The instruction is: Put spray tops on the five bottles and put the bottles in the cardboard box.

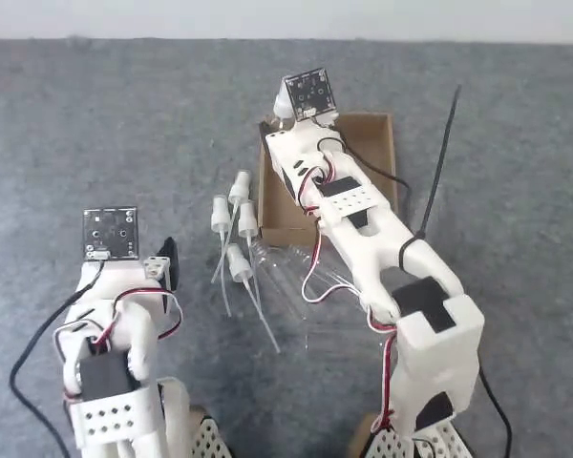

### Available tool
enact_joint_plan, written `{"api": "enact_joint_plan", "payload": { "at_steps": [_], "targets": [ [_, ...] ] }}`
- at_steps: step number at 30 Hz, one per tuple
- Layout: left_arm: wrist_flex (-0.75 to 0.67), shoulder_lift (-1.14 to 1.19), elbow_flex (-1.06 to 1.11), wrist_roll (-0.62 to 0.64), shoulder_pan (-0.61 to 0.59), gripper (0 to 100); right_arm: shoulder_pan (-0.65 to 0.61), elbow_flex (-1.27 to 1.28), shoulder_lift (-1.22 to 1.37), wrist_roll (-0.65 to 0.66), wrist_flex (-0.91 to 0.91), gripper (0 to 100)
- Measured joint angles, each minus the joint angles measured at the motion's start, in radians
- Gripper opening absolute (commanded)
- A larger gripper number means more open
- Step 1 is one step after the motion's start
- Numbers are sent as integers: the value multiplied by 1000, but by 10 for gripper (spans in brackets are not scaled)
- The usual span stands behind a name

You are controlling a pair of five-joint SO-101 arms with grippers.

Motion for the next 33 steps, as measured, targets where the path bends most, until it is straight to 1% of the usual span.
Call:
{"api": "enact_joint_plan", "payload": {
  "at_steps": [4,10,20,26,33],
  "targets": [
    [0,0,0,0,0,199,3,-25,20,0,-2,10],
    [0,0,0,0,0,199,2,-34,28,0,-2,146],
    [0,0,0,0,0,199,-3,-34,28,0,-2,154],
    [0,0,0,0,0,199,-3,-34,28,0,-2,243],
    [0,0,0,0,0,199,-21,-34,29,0,-2,248]
  ]
}}
